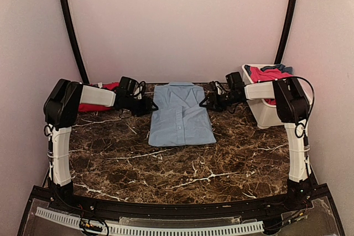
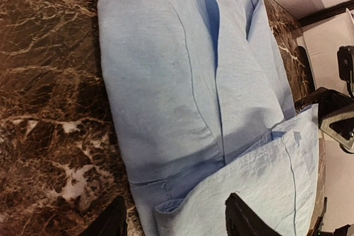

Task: Fold and stack the mixed laundry pile
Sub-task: Smooth out the 2/3-rectangle-folded shirt at the center of the board.

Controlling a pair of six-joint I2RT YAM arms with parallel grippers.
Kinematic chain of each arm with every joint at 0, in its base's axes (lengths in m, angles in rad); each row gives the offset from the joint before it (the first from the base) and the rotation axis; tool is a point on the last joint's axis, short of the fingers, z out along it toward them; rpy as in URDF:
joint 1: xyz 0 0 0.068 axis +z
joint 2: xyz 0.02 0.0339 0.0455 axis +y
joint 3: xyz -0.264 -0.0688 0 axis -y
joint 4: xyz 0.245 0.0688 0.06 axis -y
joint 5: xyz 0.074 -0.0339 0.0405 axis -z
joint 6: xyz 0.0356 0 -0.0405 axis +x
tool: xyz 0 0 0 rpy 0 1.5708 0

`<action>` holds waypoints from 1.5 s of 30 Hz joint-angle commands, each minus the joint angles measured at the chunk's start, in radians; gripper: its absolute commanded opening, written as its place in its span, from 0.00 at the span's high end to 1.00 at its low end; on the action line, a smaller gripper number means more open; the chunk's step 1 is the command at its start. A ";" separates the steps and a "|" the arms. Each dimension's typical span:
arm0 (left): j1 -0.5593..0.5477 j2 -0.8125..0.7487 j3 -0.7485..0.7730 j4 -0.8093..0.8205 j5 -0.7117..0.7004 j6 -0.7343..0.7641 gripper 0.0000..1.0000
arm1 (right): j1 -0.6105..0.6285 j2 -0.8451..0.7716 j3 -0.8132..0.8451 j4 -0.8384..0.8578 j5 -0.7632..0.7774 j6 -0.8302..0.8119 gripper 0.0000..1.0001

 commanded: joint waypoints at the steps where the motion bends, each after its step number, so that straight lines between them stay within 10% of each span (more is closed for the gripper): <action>1: 0.007 -0.121 -0.045 0.032 -0.028 0.016 0.23 | -0.004 -0.135 -0.025 -0.046 0.095 -0.049 0.24; 5: 0.007 -0.281 -0.118 0.042 -0.025 0.029 0.02 | -0.013 -0.283 -0.043 -0.115 0.135 -0.076 0.07; 19: -0.195 -0.344 -0.297 0.389 0.368 -0.230 0.01 | 0.178 -0.409 -0.371 0.316 -0.184 0.355 0.01; 36: -0.195 0.042 -0.277 0.548 0.293 -0.406 0.01 | 0.179 -0.071 -0.412 0.506 -0.108 0.484 0.01; 45: -0.136 -0.136 -0.343 0.409 0.253 -0.295 0.01 | 0.155 -0.200 -0.524 0.470 -0.081 0.409 0.02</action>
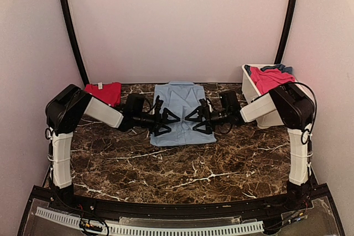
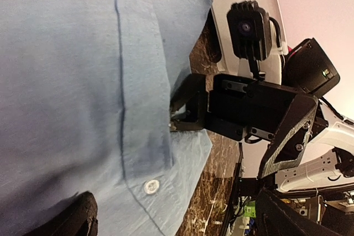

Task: Fold and stack the mixed laundry pile
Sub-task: Smooth out the 2/3-rectangle-folded shirt at the center of the board.

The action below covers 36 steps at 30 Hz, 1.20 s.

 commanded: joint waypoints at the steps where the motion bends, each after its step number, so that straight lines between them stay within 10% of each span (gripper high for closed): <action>1: 0.042 -0.162 -0.037 -0.200 -0.091 0.100 0.01 | -0.016 -0.099 -0.071 -0.094 0.051 -0.053 0.01; 10: 0.009 -0.343 -0.102 -0.246 -0.009 0.106 0.01 | 0.062 -0.279 -0.112 -0.112 -0.007 -0.022 0.01; 22: -0.007 -0.160 -0.215 -0.031 0.018 0.005 0.01 | 0.052 -0.072 -0.089 -0.037 -0.025 -0.020 0.02; 36: -0.065 -0.291 -0.454 -0.008 -0.085 0.008 0.01 | 0.204 -0.137 -0.405 0.214 0.027 0.150 0.02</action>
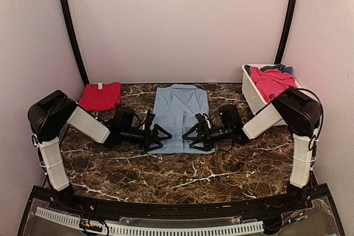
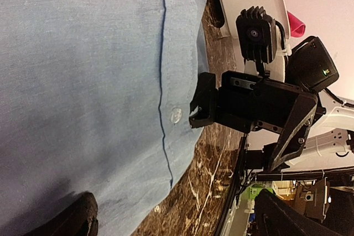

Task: Fold and stack the mixed laundry pile
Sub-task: Smooth out the 2/3-rectangle-folded shirt at the center of the board.

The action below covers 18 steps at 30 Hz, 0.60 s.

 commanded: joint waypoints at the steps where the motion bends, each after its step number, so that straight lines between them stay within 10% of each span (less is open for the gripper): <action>1: -0.041 -0.109 -0.114 -0.129 -0.067 0.005 0.01 | 0.105 -0.030 -0.148 0.048 0.043 0.128 0.03; 9: -0.053 -0.342 -0.051 -0.345 -0.108 0.080 0.01 | 0.123 -0.306 -0.117 -0.153 0.109 0.044 0.01; 18: -0.039 -0.186 0.197 -0.284 -0.059 0.082 0.01 | 0.023 -0.219 0.127 -0.294 0.103 -0.047 0.01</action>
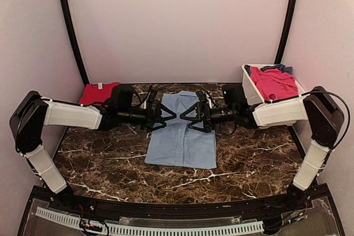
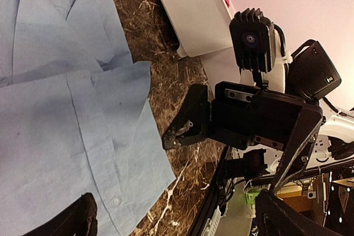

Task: Fold and stack the mixed laundry pile
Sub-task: Smooth out the 2/3-rectangle-folded shirt at the center of the board.

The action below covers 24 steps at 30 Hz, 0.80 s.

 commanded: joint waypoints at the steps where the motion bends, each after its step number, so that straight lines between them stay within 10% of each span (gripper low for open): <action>1: 0.008 0.090 0.067 0.043 0.034 0.001 0.01 | -0.037 0.089 0.074 -0.053 -0.005 -0.037 0.01; 13: 0.057 0.367 0.087 0.240 0.041 -0.067 0.01 | -0.166 0.355 0.100 0.100 -0.082 -0.052 0.04; 24: 0.085 0.258 -0.074 0.205 -0.010 -0.013 0.01 | -0.108 0.289 -0.067 0.159 -0.071 -0.037 0.07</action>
